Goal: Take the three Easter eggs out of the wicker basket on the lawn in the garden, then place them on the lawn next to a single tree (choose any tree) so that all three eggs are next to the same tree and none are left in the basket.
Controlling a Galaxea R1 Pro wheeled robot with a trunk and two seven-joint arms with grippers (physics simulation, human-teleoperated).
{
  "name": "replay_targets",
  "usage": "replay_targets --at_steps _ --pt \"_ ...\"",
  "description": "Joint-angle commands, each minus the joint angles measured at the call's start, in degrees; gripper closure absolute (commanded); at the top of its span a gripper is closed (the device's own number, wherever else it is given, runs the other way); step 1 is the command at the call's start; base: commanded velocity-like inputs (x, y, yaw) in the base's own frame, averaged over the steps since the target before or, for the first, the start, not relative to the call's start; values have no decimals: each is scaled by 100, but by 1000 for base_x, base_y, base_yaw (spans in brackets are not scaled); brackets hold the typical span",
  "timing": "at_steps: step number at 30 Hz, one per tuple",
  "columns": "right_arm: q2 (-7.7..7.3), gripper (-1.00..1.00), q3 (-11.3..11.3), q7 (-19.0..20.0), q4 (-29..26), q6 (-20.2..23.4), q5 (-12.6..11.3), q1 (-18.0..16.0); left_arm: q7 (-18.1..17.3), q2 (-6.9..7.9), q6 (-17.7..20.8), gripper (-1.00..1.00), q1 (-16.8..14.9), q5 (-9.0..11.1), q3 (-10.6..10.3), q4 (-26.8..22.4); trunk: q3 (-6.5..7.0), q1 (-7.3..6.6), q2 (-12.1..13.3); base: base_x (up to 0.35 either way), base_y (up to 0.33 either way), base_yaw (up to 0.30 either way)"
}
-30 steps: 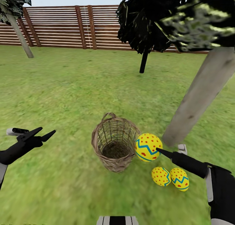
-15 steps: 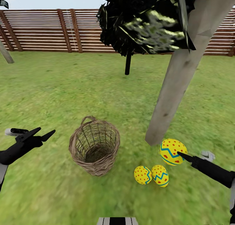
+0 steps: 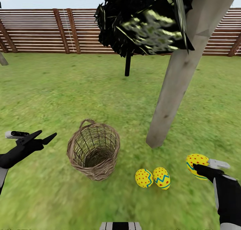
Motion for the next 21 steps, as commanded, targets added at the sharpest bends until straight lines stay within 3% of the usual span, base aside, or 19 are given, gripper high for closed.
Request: replay_targets --at_steps 1,3,6,9,11,12,16,21 --pt "-6 100 154 -331 330 -40 57 -100 -21 -2 63 -100 -2 -1 -5 -56 -27 1 -4 0 0 0" --pt "-16 100 374 -742 1103 -262 74 -511 -19 -9 68 -100 1 -1 -180 -285 -72 6 -6 0 0 0" --pt "-25 100 449 -1229 2558 -841 103 -1230 -9 -15 75 -100 13 -1 -629 -528 -138 14 -10 0 0 0" --pt "-39 100 458 -1647 3799 -1574 108 -1802 -14 -24 75 -100 15 -1 -723 -563 -205 21 -14 0 0 0" --pt "-78 100 458 -1765 4303 -1684 114 -2078 -19 -25 76 -100 16 -1 -728 -565 -249 27 -17 0 0 0" --pt "-173 100 458 -1922 4629 -1731 111 -2226 -20 -25 76 -100 20 3 -729 -566 -271 29 -18 0 0 0" --pt "-279 100 460 -2413 5477 -2161 112 -2601 -33 -25 76 -100 24 9 -730 -566 -360 40 -24 0 0 0" --pt "-313 100 484 -2689 5674 -2203 116 -2672 -38 -25 76 -100 31 24 -728 -566 -470 52 -31 0 0 0"
